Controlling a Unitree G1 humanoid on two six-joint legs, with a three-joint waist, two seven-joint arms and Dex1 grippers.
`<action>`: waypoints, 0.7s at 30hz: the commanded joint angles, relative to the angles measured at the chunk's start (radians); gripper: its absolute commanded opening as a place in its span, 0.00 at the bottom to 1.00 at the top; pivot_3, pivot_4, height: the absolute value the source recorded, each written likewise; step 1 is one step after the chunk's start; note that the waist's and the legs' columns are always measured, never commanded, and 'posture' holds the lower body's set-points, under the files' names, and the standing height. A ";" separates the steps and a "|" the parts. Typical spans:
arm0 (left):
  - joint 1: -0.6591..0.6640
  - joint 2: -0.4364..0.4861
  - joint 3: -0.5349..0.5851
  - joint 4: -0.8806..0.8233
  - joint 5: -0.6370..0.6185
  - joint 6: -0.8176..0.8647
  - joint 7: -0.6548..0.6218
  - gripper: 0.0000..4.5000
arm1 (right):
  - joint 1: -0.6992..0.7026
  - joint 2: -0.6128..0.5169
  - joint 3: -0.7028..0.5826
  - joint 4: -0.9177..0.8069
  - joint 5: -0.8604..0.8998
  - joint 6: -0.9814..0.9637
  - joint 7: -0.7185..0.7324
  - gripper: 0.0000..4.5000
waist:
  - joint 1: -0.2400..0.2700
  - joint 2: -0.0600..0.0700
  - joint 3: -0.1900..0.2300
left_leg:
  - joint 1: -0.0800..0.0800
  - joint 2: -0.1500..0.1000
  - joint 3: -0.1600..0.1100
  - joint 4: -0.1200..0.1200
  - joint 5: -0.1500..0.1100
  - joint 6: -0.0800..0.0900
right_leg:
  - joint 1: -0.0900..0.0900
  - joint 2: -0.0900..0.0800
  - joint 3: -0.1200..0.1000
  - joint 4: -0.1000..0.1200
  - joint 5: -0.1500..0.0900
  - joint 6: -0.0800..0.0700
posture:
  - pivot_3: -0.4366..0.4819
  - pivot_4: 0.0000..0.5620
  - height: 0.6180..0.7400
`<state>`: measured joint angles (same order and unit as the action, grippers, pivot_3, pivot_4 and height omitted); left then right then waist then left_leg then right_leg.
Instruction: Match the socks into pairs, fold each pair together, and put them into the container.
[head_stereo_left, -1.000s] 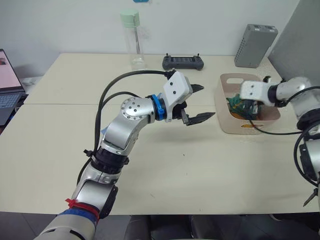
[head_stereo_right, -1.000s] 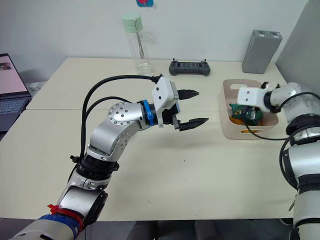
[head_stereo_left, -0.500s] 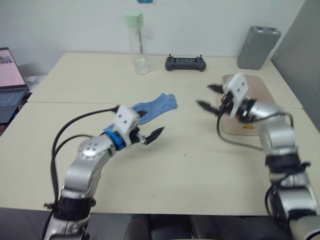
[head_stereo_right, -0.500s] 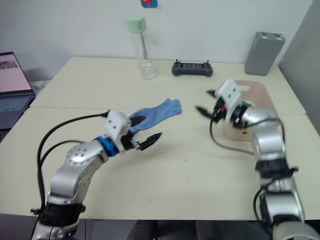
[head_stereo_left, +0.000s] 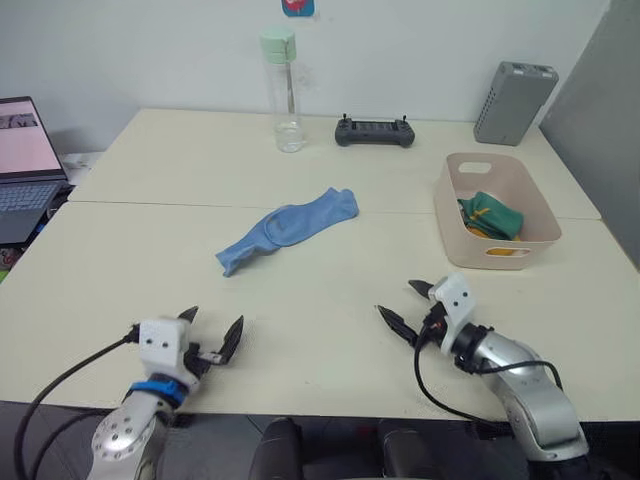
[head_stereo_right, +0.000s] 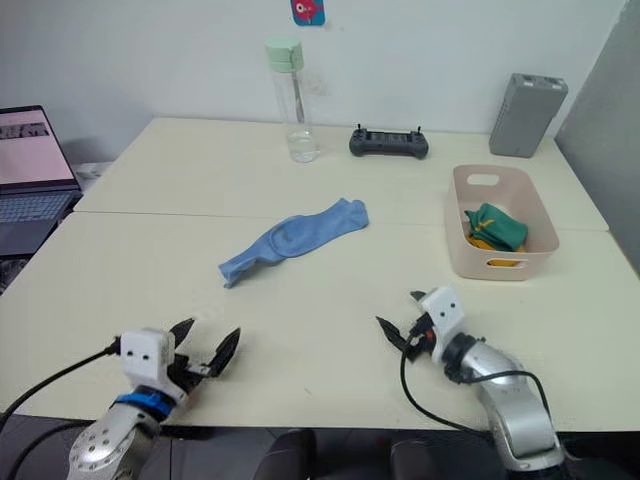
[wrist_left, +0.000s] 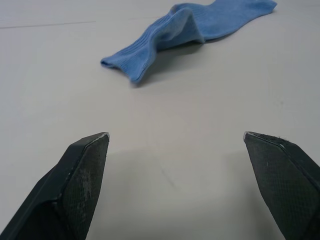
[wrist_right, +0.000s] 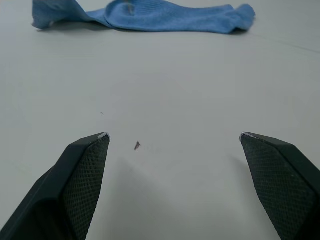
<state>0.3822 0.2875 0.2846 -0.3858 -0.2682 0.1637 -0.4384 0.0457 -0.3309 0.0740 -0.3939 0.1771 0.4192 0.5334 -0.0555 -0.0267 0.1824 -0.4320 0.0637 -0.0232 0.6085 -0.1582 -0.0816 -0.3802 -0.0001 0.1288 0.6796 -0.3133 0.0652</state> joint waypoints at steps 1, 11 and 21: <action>0.002 0.003 0.017 -0.016 -0.001 -0.038 0.012 1.00 | -0.013 -0.017 -0.017 -0.036 0.003 -0.027 -0.006 0.99 | -0.002 -0.002 -0.001 | 0.000 0.000 0.001 0.000 0.000 0.000 | 0.000 -0.001 0.000 -0.001 0.000 0.000 | 0.48 0.27 1.00; -0.392 0.260 -0.081 0.214 0.093 -0.018 -0.106 1.00 | -0.245 -0.114 0.046 -0.052 0.106 0.083 0.160 0.99 | 0.000 -0.006 -0.003 | -0.001 0.000 0.002 -0.001 0.004 0.006 | -0.005 -0.001 -0.003 0.001 0.000 0.000 | 0.48 0.27 1.00; -0.657 0.349 -0.226 0.533 0.217 -0.058 -0.183 0.73 | -0.407 -0.104 0.058 -0.038 0.137 0.148 0.152 1.00 | -0.001 -0.007 -0.004 | -0.004 0.001 0.000 -0.014 0.004 0.006 | -0.006 0.001 -0.005 0.001 0.005 0.000 | 0.48 0.27 1.00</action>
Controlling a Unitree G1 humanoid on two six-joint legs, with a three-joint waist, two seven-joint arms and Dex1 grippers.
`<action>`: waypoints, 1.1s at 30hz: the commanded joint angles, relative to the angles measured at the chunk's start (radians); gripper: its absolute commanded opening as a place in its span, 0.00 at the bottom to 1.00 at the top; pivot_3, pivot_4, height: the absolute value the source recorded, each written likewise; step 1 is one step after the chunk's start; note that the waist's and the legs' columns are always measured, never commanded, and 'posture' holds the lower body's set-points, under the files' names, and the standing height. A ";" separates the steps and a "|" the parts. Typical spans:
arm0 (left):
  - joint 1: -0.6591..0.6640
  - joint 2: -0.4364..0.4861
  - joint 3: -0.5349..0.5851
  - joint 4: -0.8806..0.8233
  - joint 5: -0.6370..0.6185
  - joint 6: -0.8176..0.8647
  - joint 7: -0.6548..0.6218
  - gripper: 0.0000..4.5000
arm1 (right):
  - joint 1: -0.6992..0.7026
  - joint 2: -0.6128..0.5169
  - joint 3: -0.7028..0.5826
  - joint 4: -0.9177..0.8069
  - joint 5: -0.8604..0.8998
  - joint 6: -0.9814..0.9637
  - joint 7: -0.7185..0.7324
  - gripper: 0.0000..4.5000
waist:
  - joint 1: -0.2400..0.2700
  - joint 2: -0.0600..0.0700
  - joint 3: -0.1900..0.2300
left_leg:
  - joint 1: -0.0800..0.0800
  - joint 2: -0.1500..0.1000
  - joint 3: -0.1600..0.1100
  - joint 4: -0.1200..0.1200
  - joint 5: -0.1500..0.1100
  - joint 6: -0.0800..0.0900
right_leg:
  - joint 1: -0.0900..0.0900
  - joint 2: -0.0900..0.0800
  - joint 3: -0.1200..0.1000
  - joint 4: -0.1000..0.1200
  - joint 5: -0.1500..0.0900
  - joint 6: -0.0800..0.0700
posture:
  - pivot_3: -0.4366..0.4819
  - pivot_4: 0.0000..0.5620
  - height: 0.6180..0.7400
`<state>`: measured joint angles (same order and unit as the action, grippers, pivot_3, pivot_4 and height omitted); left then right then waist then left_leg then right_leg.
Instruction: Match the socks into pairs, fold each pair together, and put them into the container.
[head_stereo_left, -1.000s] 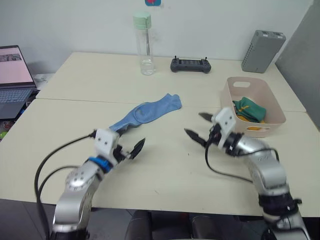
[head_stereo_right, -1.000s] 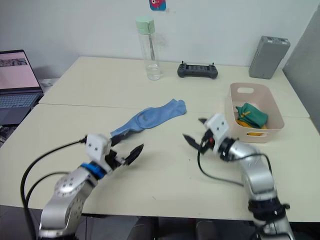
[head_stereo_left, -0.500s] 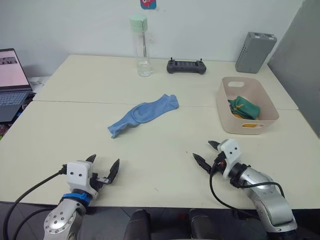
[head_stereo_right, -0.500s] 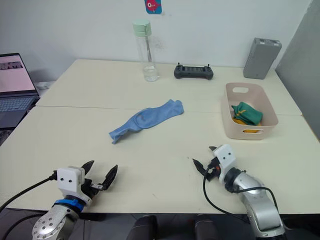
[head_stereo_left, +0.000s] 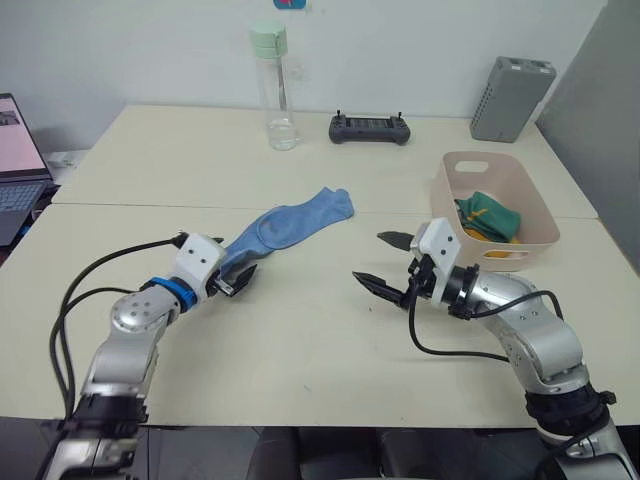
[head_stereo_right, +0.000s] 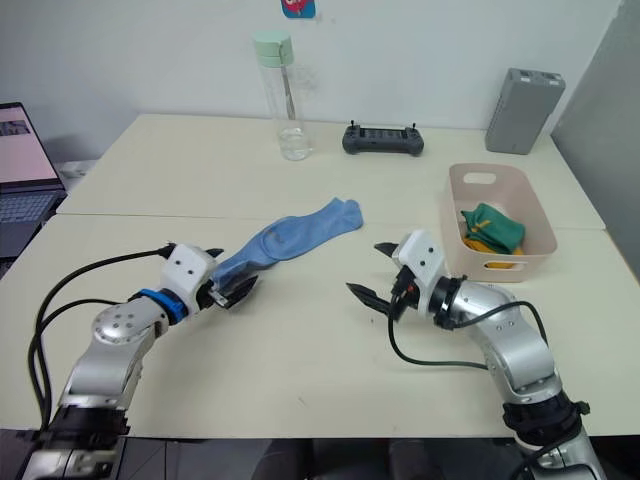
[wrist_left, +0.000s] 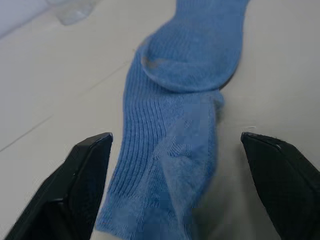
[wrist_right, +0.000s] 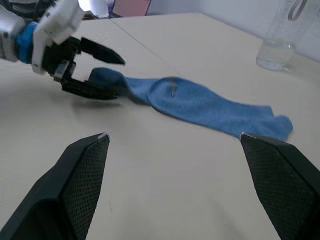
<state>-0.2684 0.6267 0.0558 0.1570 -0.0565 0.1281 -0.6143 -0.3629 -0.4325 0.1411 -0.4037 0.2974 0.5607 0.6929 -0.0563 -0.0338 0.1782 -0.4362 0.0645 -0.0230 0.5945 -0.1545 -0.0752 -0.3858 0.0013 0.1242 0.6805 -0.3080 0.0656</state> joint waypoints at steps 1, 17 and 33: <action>-0.005 0.007 0.002 -0.015 0.003 -0.015 -0.008 0.66 | 0.004 -0.003 -0.011 -0.032 0.017 0.009 -0.010 1.00 | 0.000 0.000 0.000 | -0.001 0.000 0.000 -0.001 0.000 0.000 | -0.001 0.000 0.000 0.000 -0.001 -0.001 | 0.48 0.27 1.00; 0.131 0.037 -0.005 -0.336 -0.232 0.299 -0.235 0.01 | 0.016 -0.006 -0.012 -0.048 0.021 0.021 -0.019 1.00 | -0.001 0.000 0.000 | 0.001 0.000 -0.001 0.000 0.001 0.000 | 0.001 0.000 -0.001 0.001 -0.002 0.002 | 0.48 0.27 1.00; -0.099 -0.216 -0.305 -0.399 -0.398 0.621 -0.238 0.05 | -0.051 -0.096 -0.111 0.064 0.011 -0.030 0.012 1.00 | -0.003 0.000 0.000 | 0.002 0.000 -0.002 0.009 0.000 0.000 | 0.006 0.000 -0.001 0.000 -0.003 0.008 | 0.48 0.27 1.00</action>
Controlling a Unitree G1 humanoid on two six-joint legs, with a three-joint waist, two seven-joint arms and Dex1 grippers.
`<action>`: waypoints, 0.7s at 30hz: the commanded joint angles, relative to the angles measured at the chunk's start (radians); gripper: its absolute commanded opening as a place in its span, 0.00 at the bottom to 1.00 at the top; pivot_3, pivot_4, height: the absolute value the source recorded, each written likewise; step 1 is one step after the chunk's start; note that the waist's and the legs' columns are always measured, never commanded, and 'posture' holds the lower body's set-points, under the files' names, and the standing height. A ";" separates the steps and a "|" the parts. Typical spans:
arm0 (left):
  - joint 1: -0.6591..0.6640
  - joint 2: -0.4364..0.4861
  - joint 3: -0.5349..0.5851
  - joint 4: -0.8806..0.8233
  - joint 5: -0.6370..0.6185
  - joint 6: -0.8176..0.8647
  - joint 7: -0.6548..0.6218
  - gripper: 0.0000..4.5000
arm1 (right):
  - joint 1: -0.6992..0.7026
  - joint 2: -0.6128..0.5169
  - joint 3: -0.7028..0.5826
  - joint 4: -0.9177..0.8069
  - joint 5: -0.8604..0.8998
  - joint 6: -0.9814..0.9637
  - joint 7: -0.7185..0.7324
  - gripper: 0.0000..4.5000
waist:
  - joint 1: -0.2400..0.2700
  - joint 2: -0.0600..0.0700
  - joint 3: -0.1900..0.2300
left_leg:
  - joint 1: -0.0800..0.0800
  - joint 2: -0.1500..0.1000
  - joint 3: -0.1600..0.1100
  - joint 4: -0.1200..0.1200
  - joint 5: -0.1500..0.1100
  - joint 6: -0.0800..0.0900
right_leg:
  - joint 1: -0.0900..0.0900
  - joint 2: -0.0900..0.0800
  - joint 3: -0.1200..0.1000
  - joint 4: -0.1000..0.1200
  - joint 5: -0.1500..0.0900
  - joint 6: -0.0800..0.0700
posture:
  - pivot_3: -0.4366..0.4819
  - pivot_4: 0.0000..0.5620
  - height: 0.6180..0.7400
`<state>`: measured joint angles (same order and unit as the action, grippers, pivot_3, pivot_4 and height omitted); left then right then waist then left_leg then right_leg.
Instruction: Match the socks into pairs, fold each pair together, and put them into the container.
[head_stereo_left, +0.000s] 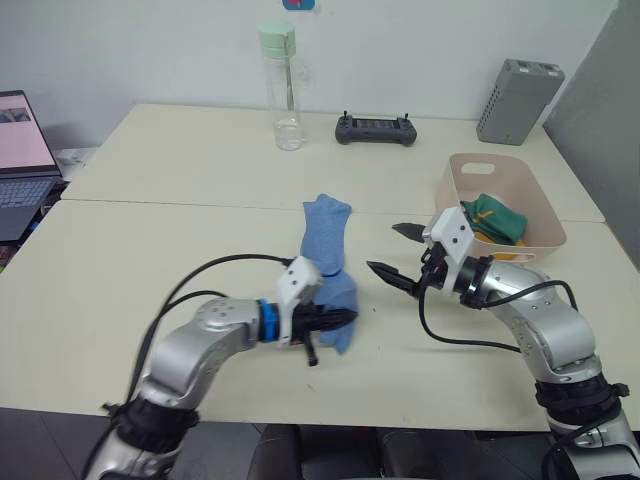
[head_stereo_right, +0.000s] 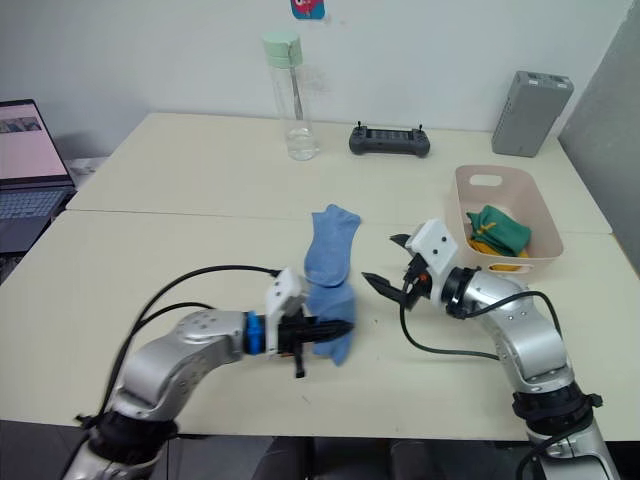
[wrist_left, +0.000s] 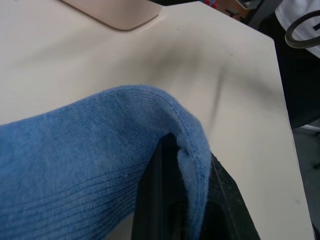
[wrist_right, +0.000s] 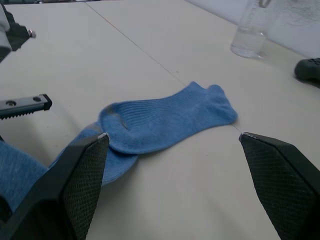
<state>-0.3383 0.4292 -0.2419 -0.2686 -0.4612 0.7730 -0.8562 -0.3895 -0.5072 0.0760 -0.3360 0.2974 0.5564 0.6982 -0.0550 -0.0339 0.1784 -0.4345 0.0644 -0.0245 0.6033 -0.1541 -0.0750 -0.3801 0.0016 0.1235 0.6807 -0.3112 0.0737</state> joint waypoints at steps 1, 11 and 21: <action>-0.038 -0.021 -0.007 0.032 0.002 -0.027 -0.004 0.10 | -0.021 -0.033 -0.057 0.001 0.011 -0.028 0.010 1.00 | -0.006 0.000 0.000 | 0.000 0.000 0.000 0.000 0.000 0.000 | 0.000 0.000 0.000 0.000 0.000 0.000 | 0.48 0.27 1.00; 0.024 0.116 0.103 -0.119 -0.107 0.056 -0.045 0.77 | 0.072 -0.101 -0.101 0.015 0.015 -0.075 0.048 1.00 | -0.004 0.000 0.000 | 0.000 0.000 0.000 -0.003 0.000 0.000 | -0.001 0.001 0.000 0.000 -0.001 -0.001 | 0.48 0.27 1.00; 0.122 0.217 0.227 -0.215 -0.202 0.083 -0.029 0.84 | 0.132 -0.126 -0.117 -0.027 0.036 -0.067 0.070 1.00 | -0.002 0.000 0.000 | 0.000 0.000 0.000 -0.002 0.000 0.000 | 0.000 0.000 0.000 0.000 -0.002 -0.003 | 0.48 0.27 1.00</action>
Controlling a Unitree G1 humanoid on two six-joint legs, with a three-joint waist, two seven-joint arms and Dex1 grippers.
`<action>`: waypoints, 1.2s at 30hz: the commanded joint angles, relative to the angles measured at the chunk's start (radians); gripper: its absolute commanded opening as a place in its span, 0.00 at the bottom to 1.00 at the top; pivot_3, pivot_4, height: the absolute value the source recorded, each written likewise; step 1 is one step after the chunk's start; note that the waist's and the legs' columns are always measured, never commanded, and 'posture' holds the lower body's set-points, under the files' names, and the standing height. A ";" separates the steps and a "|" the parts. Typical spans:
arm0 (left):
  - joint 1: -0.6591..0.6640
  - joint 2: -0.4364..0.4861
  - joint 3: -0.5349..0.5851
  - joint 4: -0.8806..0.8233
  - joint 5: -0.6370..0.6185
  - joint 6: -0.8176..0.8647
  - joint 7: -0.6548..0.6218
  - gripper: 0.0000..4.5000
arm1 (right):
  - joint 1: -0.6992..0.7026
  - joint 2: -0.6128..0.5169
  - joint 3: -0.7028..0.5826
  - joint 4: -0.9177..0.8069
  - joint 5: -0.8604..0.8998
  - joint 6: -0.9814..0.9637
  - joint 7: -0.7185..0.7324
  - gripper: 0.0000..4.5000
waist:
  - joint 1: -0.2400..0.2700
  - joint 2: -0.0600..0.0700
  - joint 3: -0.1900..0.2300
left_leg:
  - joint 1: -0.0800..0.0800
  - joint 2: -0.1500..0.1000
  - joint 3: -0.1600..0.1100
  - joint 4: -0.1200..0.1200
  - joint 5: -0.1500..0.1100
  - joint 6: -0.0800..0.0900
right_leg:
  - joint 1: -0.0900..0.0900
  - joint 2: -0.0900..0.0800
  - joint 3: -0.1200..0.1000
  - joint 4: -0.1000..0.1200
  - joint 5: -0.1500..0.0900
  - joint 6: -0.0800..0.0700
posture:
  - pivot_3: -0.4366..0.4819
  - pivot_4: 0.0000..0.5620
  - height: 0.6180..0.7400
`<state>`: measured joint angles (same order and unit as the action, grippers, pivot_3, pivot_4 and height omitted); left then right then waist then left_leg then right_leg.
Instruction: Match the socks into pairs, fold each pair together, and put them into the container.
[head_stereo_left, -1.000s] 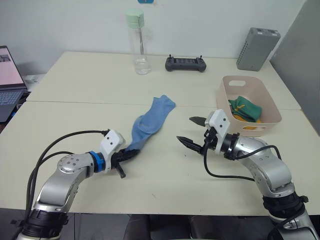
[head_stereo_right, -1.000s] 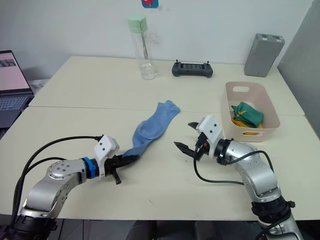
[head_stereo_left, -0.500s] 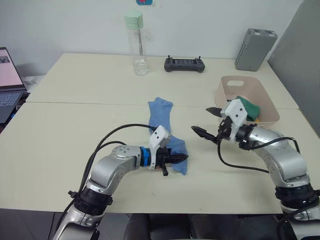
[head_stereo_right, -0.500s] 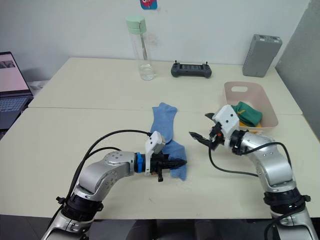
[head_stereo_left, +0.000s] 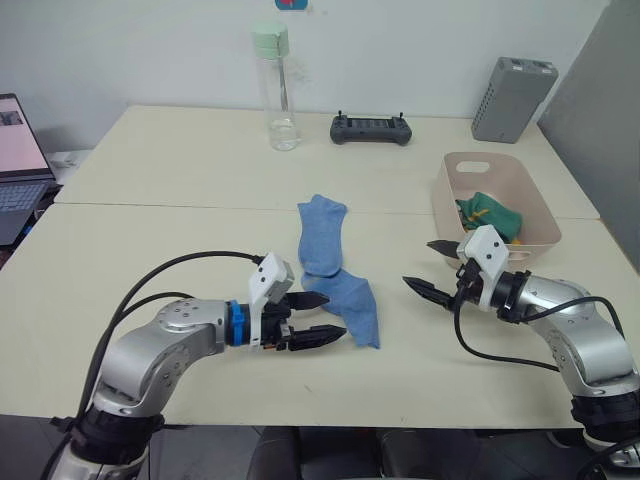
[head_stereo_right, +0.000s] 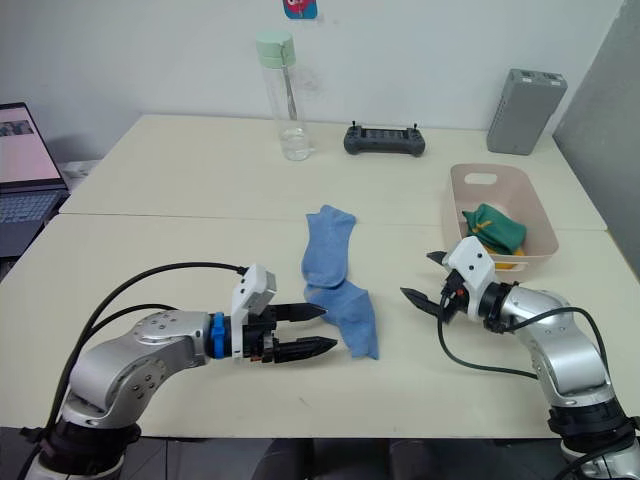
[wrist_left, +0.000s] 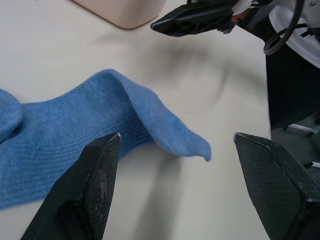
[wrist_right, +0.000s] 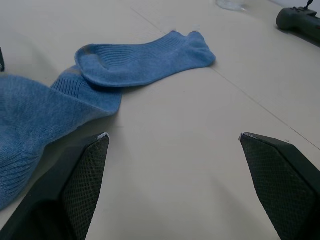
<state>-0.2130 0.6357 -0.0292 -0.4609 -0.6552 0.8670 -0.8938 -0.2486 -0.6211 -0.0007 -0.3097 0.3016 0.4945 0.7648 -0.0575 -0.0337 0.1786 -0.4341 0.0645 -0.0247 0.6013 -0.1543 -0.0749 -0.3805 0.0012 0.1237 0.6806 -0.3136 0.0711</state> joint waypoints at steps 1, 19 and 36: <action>-0.001 0.015 0.015 -0.021 -0.004 -0.016 0.012 0.84 | -0.008 -0.014 -0.043 -0.063 0.036 0.001 0.003 1.00 | 0.000 0.000 0.000 | 0.000 0.000 0.000 0.001 0.000 0.000 | 0.000 0.000 0.000 0.000 -0.001 -0.001 | 0.48 0.27 1.00; -0.149 -0.066 -0.255 0.266 0.371 -0.488 -0.084 0.00 | 0.041 -0.183 0.025 -0.365 0.154 0.218 0.084 1.00 | 0.023 -0.001 0.000 | -0.001 -0.001 0.001 -0.001 0.000 0.000 | -0.001 -0.001 0.000 -0.001 -0.002 -0.003 | 0.48 0.27 1.00; -0.164 -0.083 -0.124 0.288 0.333 -0.431 -0.037 0.00 | 0.078 -0.180 -0.066 -0.226 0.158 0.162 0.041 1.00 | 0.006 -0.001 0.000 | -0.001 0.000 0.000 -0.001 0.000 0.000 | 0.000 0.000 0.000 0.000 0.000 0.002 | 0.48 0.27 1.00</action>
<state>-0.3848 0.5366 -0.2041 -0.1324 -0.3122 0.4344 -0.9497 -0.1759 -0.8143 -0.0408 -0.5077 0.4270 0.6454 0.8231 -0.0512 -0.0344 0.1787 -0.4346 0.0643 -0.0249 0.6000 -0.1544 -0.0748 -0.3804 0.0013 0.1234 0.6802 -0.3134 0.0730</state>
